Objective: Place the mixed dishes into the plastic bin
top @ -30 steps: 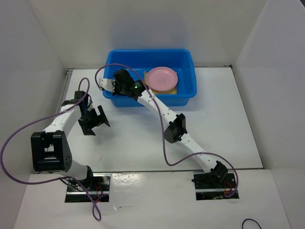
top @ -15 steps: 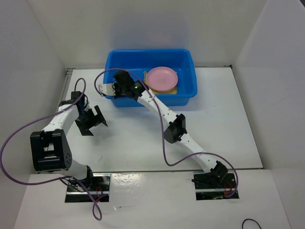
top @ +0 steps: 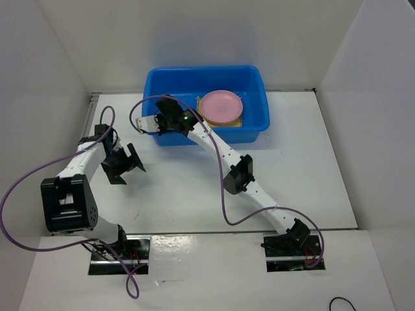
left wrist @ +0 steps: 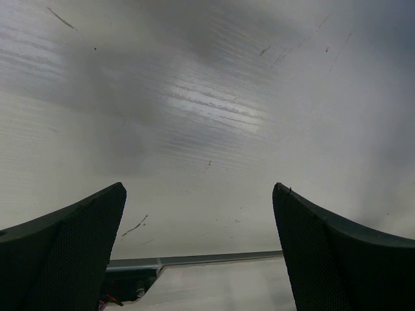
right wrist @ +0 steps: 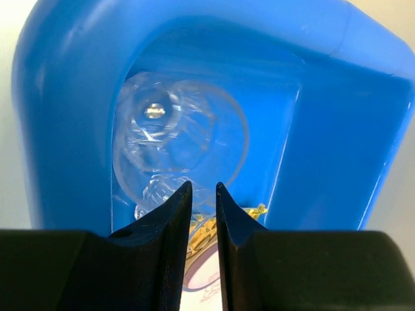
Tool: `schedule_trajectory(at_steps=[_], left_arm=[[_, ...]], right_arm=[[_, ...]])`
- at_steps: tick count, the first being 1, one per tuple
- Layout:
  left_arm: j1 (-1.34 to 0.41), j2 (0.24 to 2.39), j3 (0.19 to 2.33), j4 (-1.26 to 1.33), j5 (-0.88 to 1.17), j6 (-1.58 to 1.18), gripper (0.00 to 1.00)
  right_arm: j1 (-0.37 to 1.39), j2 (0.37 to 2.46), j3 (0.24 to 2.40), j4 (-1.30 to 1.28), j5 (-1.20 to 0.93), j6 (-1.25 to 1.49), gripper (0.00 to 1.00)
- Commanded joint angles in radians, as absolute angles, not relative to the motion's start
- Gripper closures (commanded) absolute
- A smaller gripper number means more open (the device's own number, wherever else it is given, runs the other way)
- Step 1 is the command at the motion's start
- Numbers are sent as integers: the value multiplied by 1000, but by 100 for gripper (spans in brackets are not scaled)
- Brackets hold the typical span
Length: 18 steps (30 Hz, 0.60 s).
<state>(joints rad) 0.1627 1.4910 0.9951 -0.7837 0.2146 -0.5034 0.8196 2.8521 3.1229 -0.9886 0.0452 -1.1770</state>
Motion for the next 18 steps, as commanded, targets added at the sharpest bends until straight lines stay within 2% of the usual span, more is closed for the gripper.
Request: schedule_trajectory(at_steps=[1,4,10,14,16,18], left_arm=[[170,1513,1028,-781,232,-483,0],[179,1513,1028,-781,232,-483,0],[199,1502,1028,-781,232,-483,0],[221,1456,1039,-781,227,-483,0],[221,1418,1077,-781,167,-483,0],[221,1350,1107,-781,123,-494,0]], right_arm=[[788,2853,3132,-1088,87,-1204,73],[779,2832,3132,-1077,87,-1195,70],[770,2683,3132,-980,87,-1102,49],[759,2507,3132,-943,110,-930,43],[726,2445,3132,-925,129,-844,37],[703,2360,3132,-966,129,-717,37]])
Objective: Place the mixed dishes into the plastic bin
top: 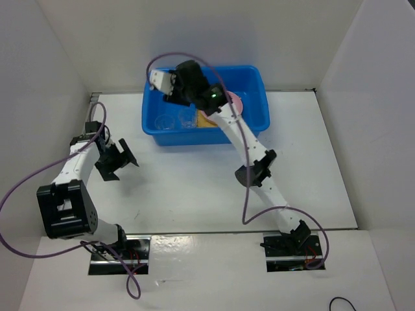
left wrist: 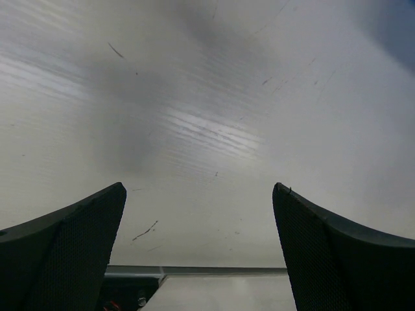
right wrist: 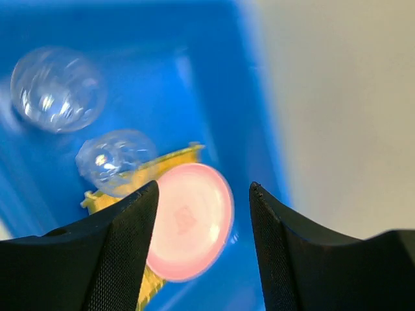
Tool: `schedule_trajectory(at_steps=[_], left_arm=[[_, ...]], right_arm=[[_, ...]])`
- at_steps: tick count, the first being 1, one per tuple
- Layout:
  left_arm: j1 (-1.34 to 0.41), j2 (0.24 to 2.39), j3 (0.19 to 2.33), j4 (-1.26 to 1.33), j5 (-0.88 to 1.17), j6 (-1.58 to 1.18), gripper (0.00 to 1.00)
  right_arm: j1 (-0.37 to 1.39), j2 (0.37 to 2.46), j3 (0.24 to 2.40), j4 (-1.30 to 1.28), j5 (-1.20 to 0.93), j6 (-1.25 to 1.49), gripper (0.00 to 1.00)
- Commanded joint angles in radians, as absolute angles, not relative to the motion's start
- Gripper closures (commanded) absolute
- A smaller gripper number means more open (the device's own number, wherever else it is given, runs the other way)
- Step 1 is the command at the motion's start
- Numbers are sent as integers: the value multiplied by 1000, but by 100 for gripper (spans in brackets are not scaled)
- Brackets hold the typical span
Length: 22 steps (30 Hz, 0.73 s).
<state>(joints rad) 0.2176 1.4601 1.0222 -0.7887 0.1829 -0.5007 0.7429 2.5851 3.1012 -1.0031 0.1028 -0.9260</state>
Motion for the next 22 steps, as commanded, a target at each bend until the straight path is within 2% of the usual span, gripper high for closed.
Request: schedule_trajectory(at_steps=[1,3,6,7,9,12,14,15,16,18,22], left_arm=[[221,1333,1126,-781,83,-494,0],[230,1305,1188,-807,57,-494,0],[230,1319,1247,-807,34,-494,3],[230,1328,1256,-807,44,-494,4],[230,1328,1290,-796,76,-505,4],[230,1328,1319,-773,135,-525,2],[230,1328,1331,-746,187,-538,1],[230,1290,1341,-723,234,-549,0],[230,1290,1341,-713,262,-549,0],[230,1270,1341,-713,299,-540,0],[192,1230,1345,-781,285,-528,0]], right_arm=[[674,2335,3132,-998,138,-665,37],[629,2271,3132,-1130,124,-498,35],[462,2218,3132,-1306,22,-312,33],[345,2163,2920,-1307,-33,-276,33],[232,2032,2689,-1307,-171,-325,33],[45,1915,2475,-1307,-251,-367,23],[-70,1804,2259,-1307,-304,-402,22],[-191,1670,1989,-1271,-358,-472,22],[-192,1669,1987,-1270,-377,-472,22],[-306,1603,1851,-1221,-406,-492,22],[-386,1429,1519,-1081,-440,-569,26]])
